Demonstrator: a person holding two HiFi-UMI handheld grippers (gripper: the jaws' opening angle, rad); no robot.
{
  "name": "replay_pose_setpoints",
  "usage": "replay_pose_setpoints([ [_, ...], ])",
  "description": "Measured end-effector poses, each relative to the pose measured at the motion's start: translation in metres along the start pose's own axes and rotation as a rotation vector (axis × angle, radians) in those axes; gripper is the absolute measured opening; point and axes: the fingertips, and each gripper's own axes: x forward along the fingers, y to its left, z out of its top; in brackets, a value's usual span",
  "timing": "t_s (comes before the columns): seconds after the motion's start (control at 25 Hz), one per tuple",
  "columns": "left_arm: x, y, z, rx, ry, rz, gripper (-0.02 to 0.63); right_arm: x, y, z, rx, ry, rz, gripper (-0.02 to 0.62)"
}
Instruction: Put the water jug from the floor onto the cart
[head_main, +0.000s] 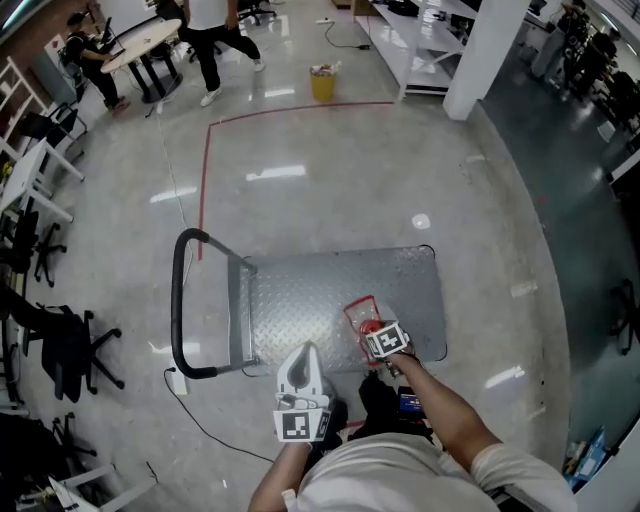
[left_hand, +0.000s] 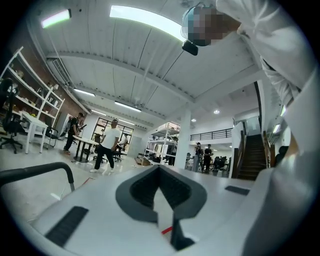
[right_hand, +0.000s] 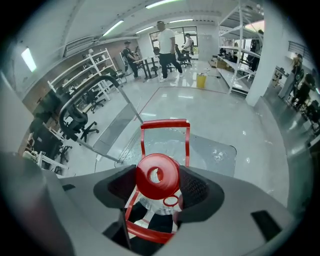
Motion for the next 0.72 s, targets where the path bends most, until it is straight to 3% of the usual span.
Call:
replay_pose_setpoints([
  [0.2,0.019,0.005,-0.014,-0.011,0.033,0.076,0.003,0.038,-0.014,0.011,0.005,0.033,0.021,0.276],
  [0.72,0.040,0.016,-0.034,-0.009,0.082,0.128,0.003,0.070,-0.020,0.033,-0.027,0.023,0.040,0.278],
])
